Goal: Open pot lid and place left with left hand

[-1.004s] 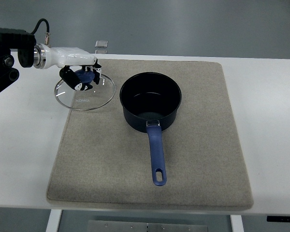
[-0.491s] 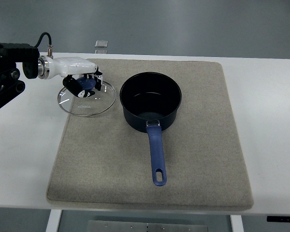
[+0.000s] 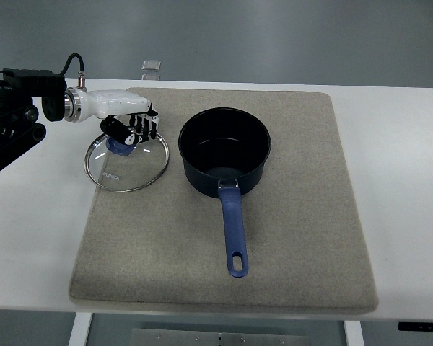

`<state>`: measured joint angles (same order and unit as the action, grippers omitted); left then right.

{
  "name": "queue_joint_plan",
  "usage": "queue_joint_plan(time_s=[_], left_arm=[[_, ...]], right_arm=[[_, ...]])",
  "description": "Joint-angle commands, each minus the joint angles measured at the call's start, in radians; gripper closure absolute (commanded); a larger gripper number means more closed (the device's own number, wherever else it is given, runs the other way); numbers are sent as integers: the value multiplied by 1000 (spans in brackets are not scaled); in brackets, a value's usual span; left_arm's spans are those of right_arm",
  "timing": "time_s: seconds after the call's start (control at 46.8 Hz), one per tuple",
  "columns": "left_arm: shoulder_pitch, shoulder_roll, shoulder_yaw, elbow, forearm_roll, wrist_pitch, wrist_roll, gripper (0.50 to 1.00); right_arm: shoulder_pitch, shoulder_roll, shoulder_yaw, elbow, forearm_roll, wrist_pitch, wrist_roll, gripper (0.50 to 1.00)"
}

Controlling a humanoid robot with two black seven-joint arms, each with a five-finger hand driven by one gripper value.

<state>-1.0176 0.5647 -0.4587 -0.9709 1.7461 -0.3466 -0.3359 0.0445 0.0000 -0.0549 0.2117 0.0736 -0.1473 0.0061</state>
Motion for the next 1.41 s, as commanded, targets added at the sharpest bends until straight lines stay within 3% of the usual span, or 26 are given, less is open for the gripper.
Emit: queue_joint_plan(time_s=[0.0,0.085,0.149,0.171,0.214,0.342,0.555,0.705,0.854,0.918,1.025,1.174,1.388], left_arm=[[-12,12,-9,-5,-11,1,0,888],[-15,23,-20,-8,-63,26,0,736],[-9,32,-34,-6,-144,81,0,566],[-4,34,-34,-5,-181,102,0,532],[4,35,-34,-3,-261,139,0,514],[22,41,-35,17,-555,189,0,510],[51,41,-41,72,-1031,187,0,508],[57,38,-52,112,-1224,155,3,508],[76,34,-78,155,-1286,42,18,510],[85,32,-103,176,-1342,-21,43,510],[89,32,-133,204,-1456,-113,138,510],[93,32,-155,236,-1626,-173,265,510],[91,29,-153,276,-1691,-212,308,508]], right_arm=[[0,0,0,0,0,0,0,585],[0,0,0,0,0,0,0,585],[0,0,0,0,0,0,0,585],[0,0,0,0,0,0,0,585],[0,0,0,0,0,0,0,585],[0,0,1,0,0,0,0,585],[0,0,0,0,0,0,0,585],[0,0,0,0,0,0,0,585],[0,0,0,0,0,0,0,585],[0,0,0,0,0,0,0,585],[0,0,0,0,0,0,0,585],[0,0,0,0,0,0,0,585],[0,0,1,0,0,0,0,585]])
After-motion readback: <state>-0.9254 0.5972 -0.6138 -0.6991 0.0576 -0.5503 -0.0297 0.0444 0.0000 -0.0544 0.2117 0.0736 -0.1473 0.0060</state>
